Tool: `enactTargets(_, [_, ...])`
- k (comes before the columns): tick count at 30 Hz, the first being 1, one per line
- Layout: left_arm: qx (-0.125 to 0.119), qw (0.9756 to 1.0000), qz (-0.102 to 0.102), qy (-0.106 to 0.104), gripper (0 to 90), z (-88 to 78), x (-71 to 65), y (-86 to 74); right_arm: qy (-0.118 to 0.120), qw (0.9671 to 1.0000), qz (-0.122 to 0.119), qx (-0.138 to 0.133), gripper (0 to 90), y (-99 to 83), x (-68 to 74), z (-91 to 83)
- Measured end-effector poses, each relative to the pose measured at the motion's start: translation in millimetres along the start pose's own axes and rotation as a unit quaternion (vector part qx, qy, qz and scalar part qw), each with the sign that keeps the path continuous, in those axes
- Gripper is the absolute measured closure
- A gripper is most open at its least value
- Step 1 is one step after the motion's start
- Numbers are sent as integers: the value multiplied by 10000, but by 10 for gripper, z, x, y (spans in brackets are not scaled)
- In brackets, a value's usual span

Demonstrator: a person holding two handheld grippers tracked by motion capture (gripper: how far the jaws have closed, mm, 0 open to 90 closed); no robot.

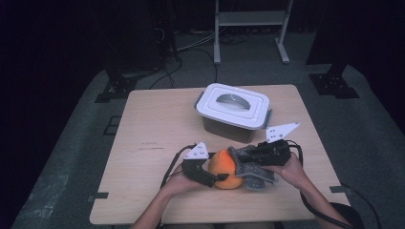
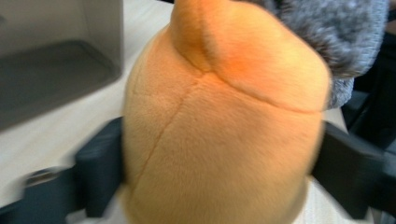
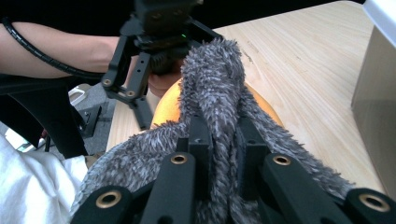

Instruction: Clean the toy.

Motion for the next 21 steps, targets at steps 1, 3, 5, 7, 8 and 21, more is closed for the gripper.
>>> enactTargets(1, [45, 9999, 20, 88, 297, -14, 2, 13, -30, 10000, -3, -30, 790, 19, -11, -14])
enactTargets(3, [130, 9995, 168, 238, 339, -31, -7, 41, -23, 9999, -18, -115, 789, 92, -4, -26])
enactTargets(5, [223, 9985, 314, 386, 349, -33, -15, 73, 46, 9996, -117, -256, 789, 213, 49, -16])
enactTargets(7, [266, 9979, 376, 452, 349, -24, -36, 103, 124, 9990, -259, -332, 789, 339, 113, 16])
enactTargets(8, [281, 9977, 413, 463, 349, -20, -51, 112, 135, 9987, -340, -351, 789, 393, 137, 37])
enactTargets(21, [640, 9905, 469, 1125, 358, -376, 147, 115, -83, 9999, -91, -66, 786, 174, -29, 65])
Point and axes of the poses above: each handheld gripper's, and its own axes: z roughly forward along the jaws, y roughly out of its top, x roughly to its left, the point moved 9 cm from there along z, roughly forward along the jaws, and after that the axes turned 3 degrees about -z, right-handed, at the moved point
